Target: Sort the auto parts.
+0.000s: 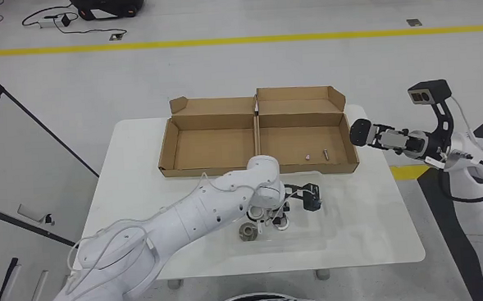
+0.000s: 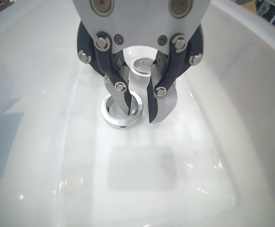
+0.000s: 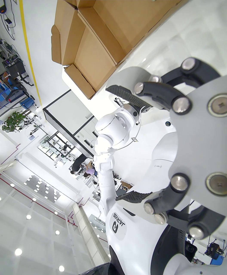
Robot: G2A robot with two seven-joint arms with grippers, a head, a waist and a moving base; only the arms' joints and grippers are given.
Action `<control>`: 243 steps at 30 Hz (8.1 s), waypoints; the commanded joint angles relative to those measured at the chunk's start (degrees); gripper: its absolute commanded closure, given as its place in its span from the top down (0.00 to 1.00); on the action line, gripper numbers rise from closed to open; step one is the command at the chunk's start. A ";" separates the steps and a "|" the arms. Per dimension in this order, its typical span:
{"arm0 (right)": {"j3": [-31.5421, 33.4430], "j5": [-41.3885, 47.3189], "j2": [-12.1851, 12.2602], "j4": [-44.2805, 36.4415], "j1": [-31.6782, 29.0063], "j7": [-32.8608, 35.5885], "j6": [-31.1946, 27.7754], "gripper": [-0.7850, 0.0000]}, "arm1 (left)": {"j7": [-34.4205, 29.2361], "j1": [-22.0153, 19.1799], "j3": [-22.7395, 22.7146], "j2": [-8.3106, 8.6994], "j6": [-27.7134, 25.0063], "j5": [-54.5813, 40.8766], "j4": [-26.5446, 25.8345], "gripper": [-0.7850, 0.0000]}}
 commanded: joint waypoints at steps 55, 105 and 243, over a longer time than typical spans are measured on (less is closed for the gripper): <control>0.00 0.00 0.00 0.00 0.00 0.00 0.00 1.00 | 29.59 19.03 -41.34 17.62 -9.67 8.86 -30.61 0.00; 0.00 0.00 0.00 0.00 0.00 0.00 0.00 1.00 | 105.57 43.73 -67.97 29.04 -23.25 3.72 -42.83 0.00; 0.00 0.00 0.00 0.00 0.00 0.00 0.00 1.00 | 72.32 18.58 -48.37 31.65 -11.17 -13.27 -38.17 0.00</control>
